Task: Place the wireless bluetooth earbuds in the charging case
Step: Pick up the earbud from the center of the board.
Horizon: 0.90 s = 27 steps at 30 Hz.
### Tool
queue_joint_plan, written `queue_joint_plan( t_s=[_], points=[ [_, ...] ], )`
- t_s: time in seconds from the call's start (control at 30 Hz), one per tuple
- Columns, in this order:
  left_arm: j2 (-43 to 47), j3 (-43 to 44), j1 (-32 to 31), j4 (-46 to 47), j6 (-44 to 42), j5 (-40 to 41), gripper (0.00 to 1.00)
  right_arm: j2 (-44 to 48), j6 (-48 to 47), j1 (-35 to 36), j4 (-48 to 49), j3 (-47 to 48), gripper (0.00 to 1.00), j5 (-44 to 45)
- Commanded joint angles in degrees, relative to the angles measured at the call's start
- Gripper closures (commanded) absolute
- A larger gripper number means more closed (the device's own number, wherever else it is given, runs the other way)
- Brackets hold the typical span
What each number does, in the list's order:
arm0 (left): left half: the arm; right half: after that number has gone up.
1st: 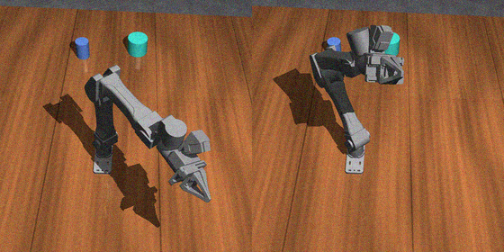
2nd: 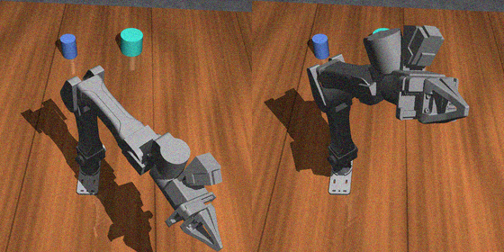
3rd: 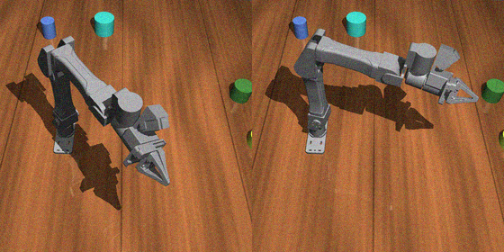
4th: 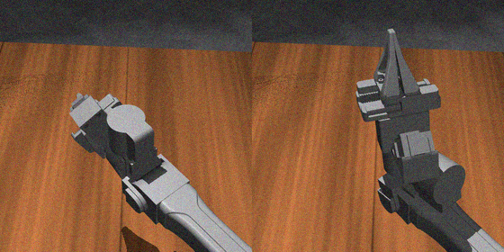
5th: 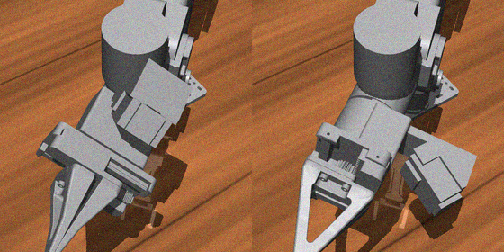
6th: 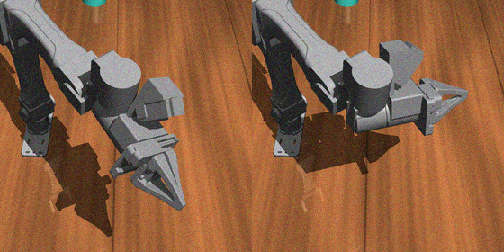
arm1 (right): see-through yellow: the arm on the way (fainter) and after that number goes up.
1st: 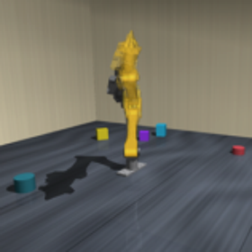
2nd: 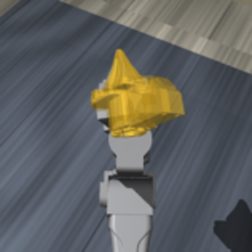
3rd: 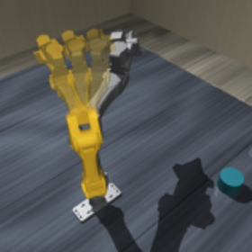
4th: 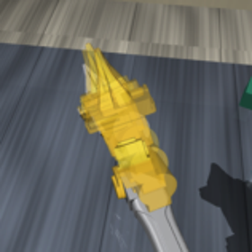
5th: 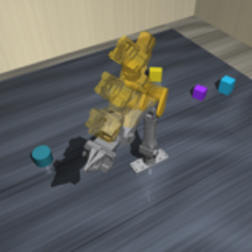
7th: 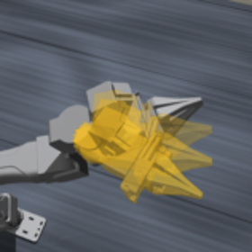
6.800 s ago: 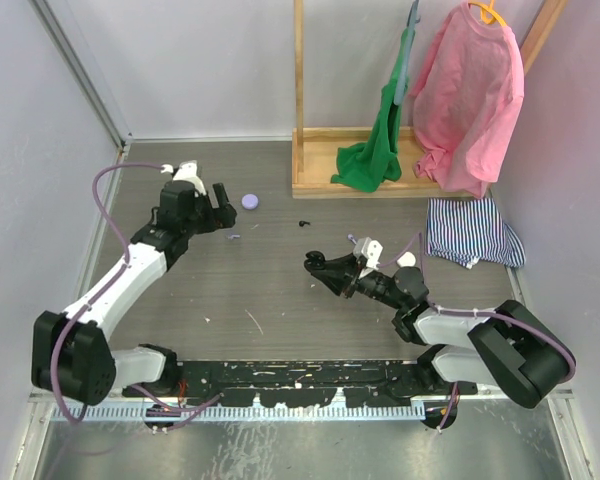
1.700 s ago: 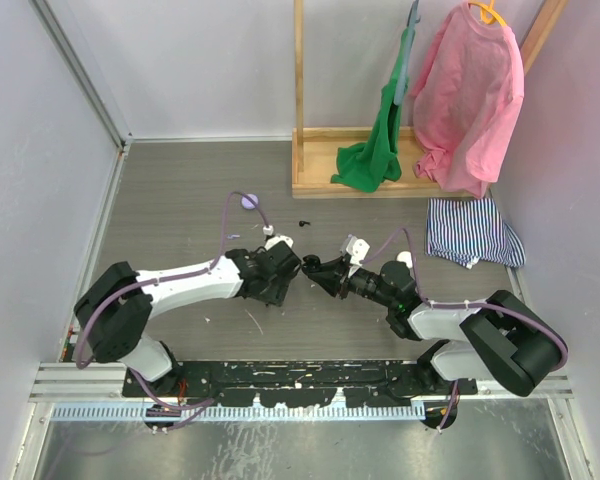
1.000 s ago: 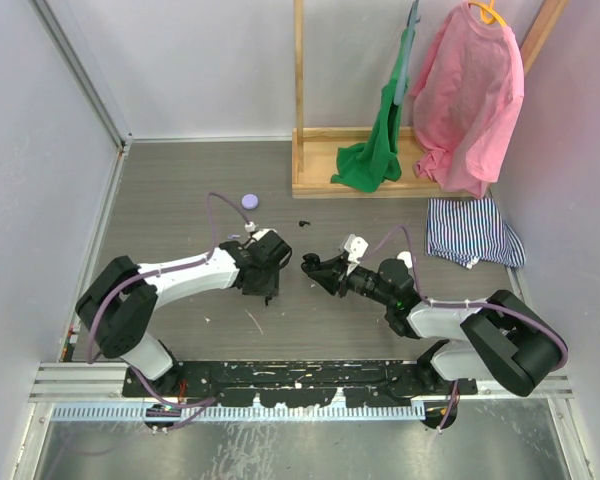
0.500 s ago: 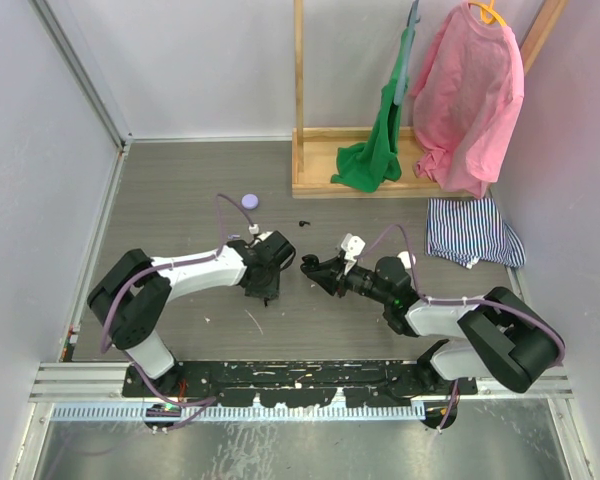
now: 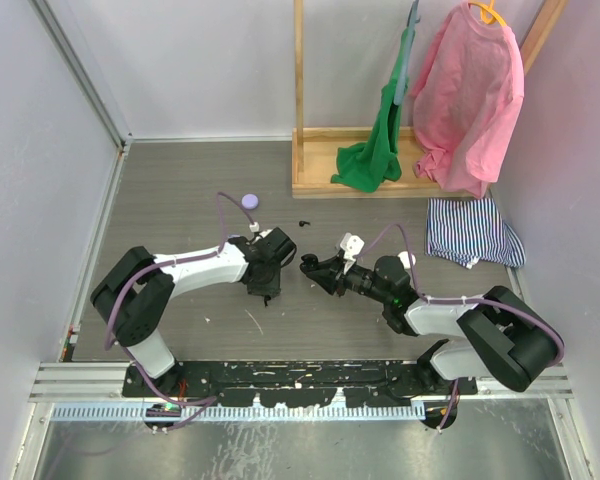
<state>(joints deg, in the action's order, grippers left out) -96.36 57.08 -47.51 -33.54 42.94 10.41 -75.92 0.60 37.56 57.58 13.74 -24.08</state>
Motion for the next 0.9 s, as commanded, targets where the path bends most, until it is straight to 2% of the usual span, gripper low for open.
queue_joint_plan(
  t_s=[0.0,0.6,0.87],
  points=[
    [-0.48,-1.16,0.06,-2.34,1.88,-1.68,0.67,0.41,-0.69,0.52,2.05,1.91,0.93,-0.16],
    [0.21,-0.07,0.10,-7.55,2.42,1.03,0.68,0.68,-1.04,0.93,1.35,2.08,0.93,-0.44],
    [-0.65,-0.62,0.08,-5.49,2.41,-0.74,0.69,0.33,-1.22,1.05,0.74,2.43,0.93,-0.76]
  ],
)
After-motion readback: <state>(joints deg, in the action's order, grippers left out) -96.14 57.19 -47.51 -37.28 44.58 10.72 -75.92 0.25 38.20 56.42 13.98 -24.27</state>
